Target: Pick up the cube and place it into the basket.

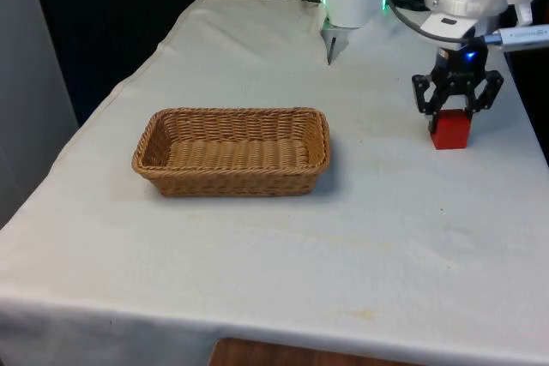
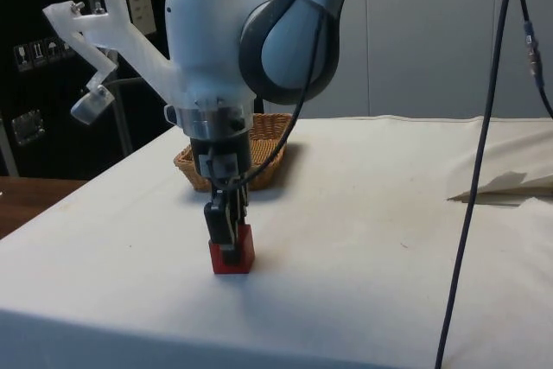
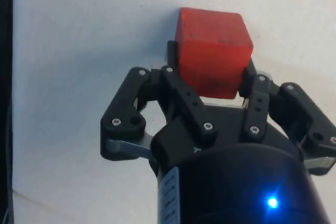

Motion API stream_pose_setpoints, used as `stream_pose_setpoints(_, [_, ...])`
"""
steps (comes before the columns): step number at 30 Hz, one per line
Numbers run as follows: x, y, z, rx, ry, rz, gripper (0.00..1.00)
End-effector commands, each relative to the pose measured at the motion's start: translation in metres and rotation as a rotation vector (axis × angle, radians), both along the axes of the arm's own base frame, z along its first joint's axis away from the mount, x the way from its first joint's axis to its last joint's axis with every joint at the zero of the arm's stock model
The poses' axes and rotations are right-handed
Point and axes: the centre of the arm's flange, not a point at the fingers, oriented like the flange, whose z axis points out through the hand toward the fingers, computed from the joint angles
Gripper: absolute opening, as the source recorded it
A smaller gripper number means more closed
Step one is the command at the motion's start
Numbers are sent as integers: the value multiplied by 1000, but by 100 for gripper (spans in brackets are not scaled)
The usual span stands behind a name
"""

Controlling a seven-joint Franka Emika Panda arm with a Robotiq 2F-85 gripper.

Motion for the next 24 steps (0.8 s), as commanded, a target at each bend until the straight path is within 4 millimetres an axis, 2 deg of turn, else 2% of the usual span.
stream_pose_setpoints(1, [-1,0,0,0,0,-1,2])
stream_pose_setpoints(9, [-1,0,0,0,0,-1,2])
stream_pose_setpoints(17, [12,-10,11,-7,-12,-22,2])
stream_pose_setpoints(24, [16,-17,40,-9,-14,-37,2])
